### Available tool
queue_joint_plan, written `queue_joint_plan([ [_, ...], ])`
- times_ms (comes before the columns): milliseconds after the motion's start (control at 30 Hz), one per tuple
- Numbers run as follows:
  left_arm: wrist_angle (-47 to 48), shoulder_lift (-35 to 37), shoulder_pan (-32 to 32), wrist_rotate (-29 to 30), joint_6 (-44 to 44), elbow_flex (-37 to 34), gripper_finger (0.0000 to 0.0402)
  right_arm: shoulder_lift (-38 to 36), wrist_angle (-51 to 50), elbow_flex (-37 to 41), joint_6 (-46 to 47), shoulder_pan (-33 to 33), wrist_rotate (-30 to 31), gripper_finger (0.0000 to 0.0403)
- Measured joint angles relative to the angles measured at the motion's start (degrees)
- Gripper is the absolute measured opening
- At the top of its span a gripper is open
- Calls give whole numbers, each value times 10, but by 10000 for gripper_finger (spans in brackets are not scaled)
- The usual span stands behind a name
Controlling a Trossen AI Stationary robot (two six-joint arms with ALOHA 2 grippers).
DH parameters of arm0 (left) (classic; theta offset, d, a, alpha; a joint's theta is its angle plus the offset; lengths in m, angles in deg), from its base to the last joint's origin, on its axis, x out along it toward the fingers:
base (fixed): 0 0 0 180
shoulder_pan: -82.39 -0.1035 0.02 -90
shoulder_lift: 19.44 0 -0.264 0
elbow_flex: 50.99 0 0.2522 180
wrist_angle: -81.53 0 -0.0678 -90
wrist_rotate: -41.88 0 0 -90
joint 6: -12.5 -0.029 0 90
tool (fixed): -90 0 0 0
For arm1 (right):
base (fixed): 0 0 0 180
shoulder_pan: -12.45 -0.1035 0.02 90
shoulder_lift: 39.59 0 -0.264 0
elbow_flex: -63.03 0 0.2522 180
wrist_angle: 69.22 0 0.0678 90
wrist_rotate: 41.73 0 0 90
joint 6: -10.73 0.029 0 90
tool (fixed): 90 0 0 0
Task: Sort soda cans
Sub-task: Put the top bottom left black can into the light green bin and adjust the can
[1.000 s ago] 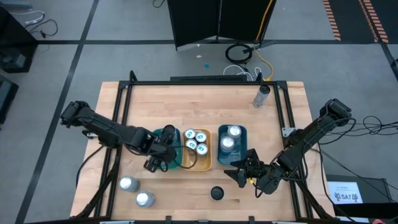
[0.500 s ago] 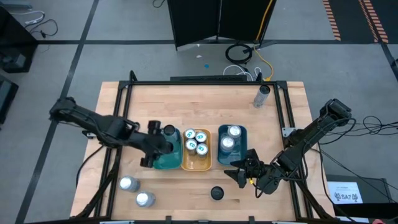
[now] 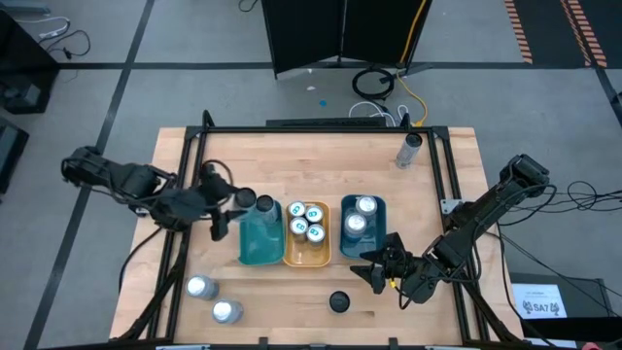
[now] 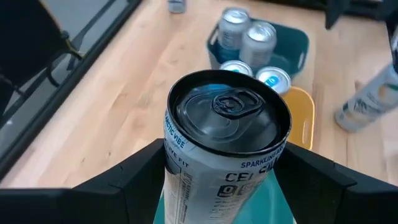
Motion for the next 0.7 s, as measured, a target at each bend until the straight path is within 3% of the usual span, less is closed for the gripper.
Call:
queue_joint_plan([
  [333,-69,89,61,113,111,-138,281,0,0,0,-5,0,0,331],
  [567,-132,108,79,145,157,-230,281,0,0,0,-5,0,0,331],
  [700,-167,112,89,201,171,-264,281,0,0,0,1,0,0,331],
])
